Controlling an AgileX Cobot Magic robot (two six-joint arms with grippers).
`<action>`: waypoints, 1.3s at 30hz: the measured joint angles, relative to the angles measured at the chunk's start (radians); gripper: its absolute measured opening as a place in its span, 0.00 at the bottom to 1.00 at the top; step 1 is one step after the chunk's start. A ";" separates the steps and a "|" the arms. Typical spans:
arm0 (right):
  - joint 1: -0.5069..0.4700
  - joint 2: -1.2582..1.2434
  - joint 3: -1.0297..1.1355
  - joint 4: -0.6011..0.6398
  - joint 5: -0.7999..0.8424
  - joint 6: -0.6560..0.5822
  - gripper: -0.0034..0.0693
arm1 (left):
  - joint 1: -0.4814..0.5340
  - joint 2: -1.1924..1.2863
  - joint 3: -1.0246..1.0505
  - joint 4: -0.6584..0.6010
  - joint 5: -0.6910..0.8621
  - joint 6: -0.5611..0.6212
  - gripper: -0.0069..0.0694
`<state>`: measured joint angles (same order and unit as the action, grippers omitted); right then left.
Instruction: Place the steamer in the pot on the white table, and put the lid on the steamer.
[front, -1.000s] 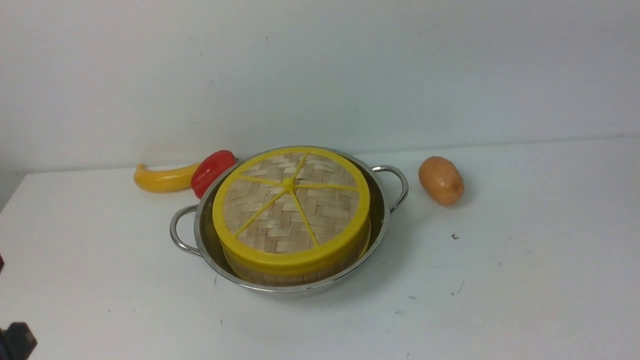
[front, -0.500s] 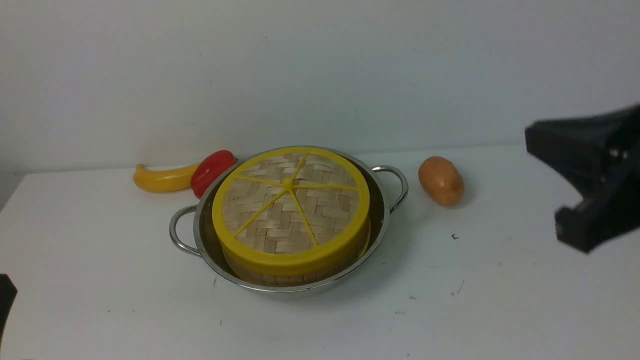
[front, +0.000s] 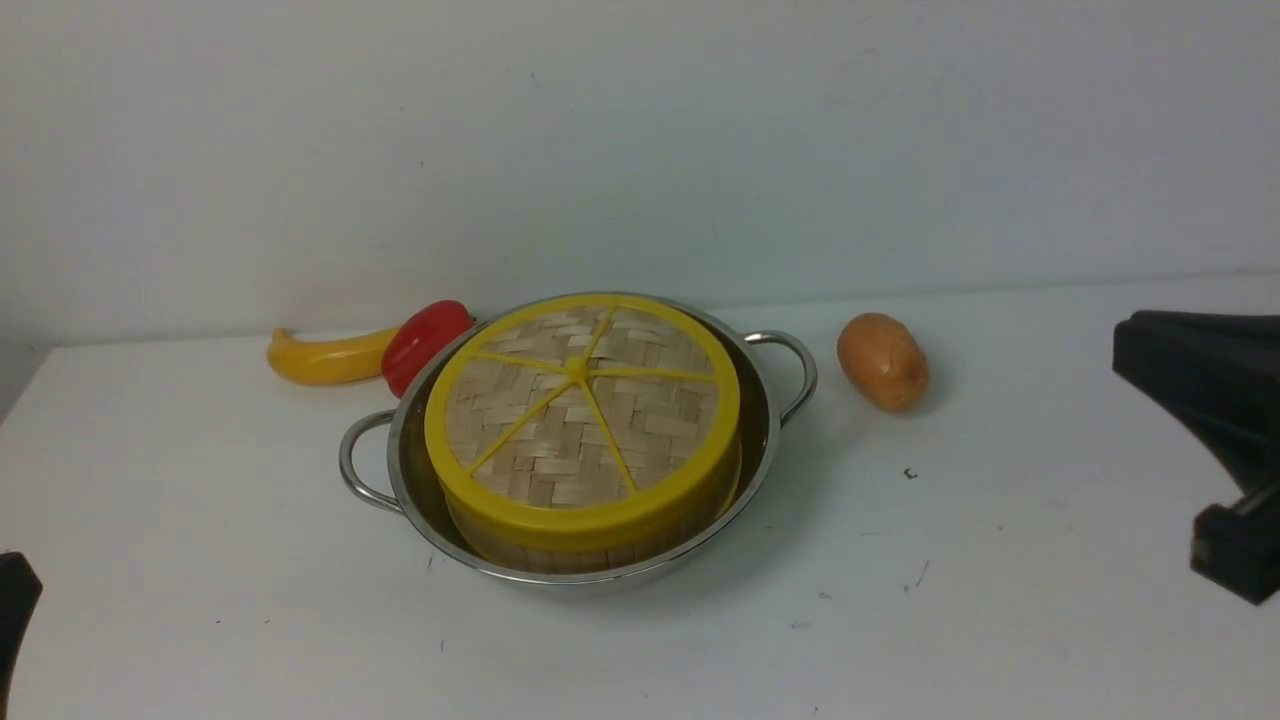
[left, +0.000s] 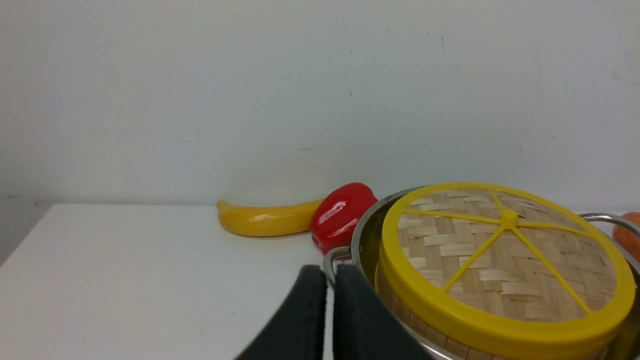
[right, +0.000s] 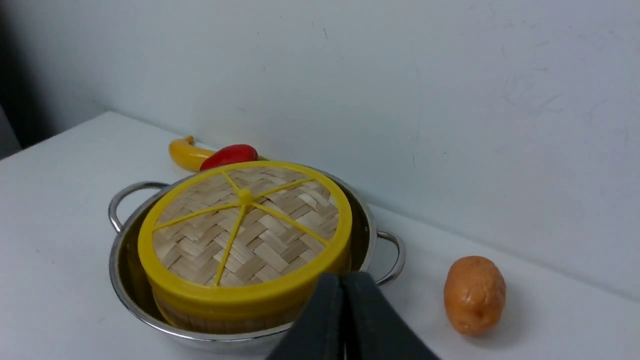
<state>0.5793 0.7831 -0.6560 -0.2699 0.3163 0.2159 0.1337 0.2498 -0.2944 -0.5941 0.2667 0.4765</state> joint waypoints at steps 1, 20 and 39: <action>-0.002 -0.001 0.012 -0.044 -0.001 -0.009 0.08 | 0.000 0.000 0.000 0.000 0.000 0.000 0.13; -0.501 -0.646 0.655 -0.169 -0.159 0.166 0.15 | 0.000 0.000 0.000 0.003 0.000 0.002 0.17; -0.519 -0.742 0.664 -0.094 -0.116 0.210 0.21 | 0.000 0.000 0.000 0.003 0.000 0.002 0.21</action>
<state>0.0606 0.0412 0.0079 -0.3638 0.2002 0.4257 0.1337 0.2498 -0.2944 -0.5907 0.2665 0.4783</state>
